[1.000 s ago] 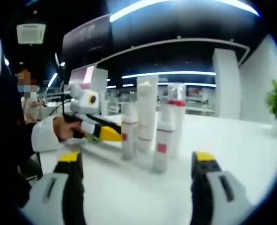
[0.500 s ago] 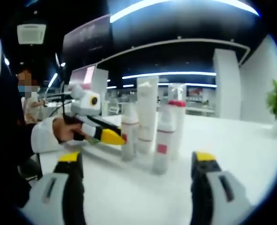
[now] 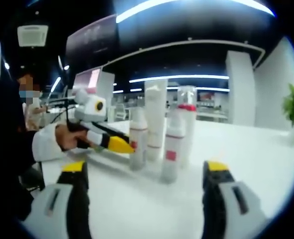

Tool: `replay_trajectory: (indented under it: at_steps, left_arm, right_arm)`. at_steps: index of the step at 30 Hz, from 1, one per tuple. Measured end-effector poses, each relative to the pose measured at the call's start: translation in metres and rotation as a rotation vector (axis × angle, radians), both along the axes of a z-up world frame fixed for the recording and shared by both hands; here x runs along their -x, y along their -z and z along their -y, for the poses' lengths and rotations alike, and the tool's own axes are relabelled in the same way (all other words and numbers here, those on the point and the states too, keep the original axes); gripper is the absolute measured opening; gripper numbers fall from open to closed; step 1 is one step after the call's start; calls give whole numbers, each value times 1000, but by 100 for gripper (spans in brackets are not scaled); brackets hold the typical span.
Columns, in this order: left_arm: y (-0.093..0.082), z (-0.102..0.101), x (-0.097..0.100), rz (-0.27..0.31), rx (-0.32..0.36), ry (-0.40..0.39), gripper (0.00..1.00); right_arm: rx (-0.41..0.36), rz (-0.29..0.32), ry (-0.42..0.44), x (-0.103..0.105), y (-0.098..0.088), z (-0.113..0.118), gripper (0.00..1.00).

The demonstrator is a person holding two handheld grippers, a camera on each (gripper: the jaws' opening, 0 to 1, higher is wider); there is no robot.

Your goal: Arrange the skincare products in the storage area until every visible bottle or jar stands upright without overlapping.

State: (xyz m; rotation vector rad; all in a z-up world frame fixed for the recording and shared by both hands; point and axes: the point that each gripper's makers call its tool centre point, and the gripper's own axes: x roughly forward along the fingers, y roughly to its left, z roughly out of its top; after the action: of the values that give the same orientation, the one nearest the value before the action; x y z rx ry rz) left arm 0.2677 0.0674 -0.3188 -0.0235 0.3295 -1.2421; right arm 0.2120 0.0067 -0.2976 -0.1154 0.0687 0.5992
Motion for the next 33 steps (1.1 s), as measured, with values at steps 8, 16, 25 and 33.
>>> replay_trajectory:
  at_steps: [8, 16, 25, 33]
  left_arm:
    - [2, -2, -2, -12, -1, -2, 21]
    - [4, -7, -5, -18, -8, -15, 23]
    - [2, -13, -8, -21, 5, -34, 25]
    - [2, -11, -5, -27, 7, -23, 24]
  right_arm:
    - [-1, -3, -1, -1, 1, 0, 96]
    - [1, -5, 1, 0, 2, 1, 96]
    - [10, -3, 2, 1, 1, 2, 96]
    - [13, -5, 0, 1, 1, 0, 96]
